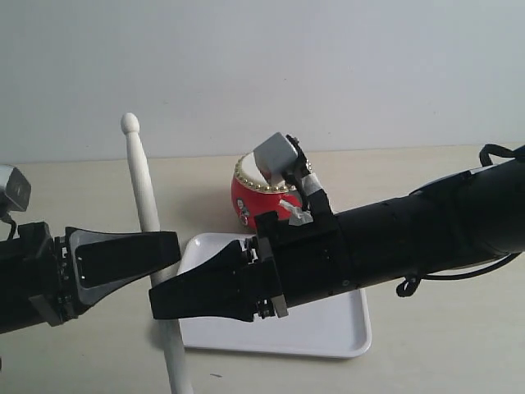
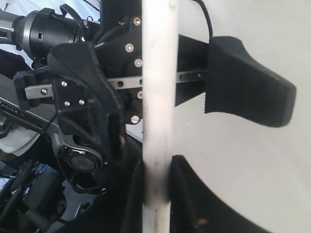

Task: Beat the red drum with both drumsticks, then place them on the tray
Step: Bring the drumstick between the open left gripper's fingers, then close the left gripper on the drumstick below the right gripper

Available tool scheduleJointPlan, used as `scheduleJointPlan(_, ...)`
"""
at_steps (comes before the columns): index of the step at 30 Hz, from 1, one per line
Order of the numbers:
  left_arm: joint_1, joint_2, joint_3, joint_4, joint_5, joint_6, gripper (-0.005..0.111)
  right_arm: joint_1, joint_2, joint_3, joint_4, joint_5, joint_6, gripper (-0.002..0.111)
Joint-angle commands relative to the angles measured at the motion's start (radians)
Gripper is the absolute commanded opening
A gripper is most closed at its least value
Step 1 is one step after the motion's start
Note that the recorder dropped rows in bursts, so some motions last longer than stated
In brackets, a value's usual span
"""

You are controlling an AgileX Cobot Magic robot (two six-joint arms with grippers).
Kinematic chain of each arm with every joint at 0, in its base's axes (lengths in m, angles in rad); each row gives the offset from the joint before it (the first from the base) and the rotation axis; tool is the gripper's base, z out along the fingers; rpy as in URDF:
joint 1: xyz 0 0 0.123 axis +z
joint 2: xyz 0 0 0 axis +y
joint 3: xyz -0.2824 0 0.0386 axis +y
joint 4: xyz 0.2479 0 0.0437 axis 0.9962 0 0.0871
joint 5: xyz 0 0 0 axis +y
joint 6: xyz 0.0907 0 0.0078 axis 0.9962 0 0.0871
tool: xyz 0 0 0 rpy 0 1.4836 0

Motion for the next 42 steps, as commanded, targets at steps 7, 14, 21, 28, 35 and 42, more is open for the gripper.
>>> scheduleJointPlan(7, -0.006, 0.003, -0.003, 0.048, -0.013, -0.015, 0.077, 0.002, 0.044, -0.005, 0.01, -0.008, 0.007, 0.0)
scheduleJointPlan(14, -0.006, 0.003, -0.003, 0.032, -0.013, -0.015, 0.077, 0.002, 0.054, -0.005, 0.01, -0.017, 0.01, 0.0)
scheduleJointPlan(21, -0.006, 0.003, -0.003, 0.028, -0.013, -0.015, 0.077, 0.002, 0.056, -0.005, 0.01, -0.064, 0.029, 0.0)
scheduleJointPlan(28, -0.006, 0.011, -0.003, 0.02, -0.013, -0.013, 0.077, 0.002, 0.056, -0.005, 0.01, -0.041, 0.035, 0.0)
scheduleJointPlan(35, -0.006, 0.062, -0.003, 0.011, -0.013, 0.002, 0.077, 0.002, 0.06, -0.005, 0.01, -0.043, 0.035, 0.0)
scheduleJointPlan(42, -0.011, 0.086, -0.003, -0.046, -0.013, 0.009, 0.077, 0.002, 0.062, -0.005, 0.01, -0.043, 0.033, 0.0)
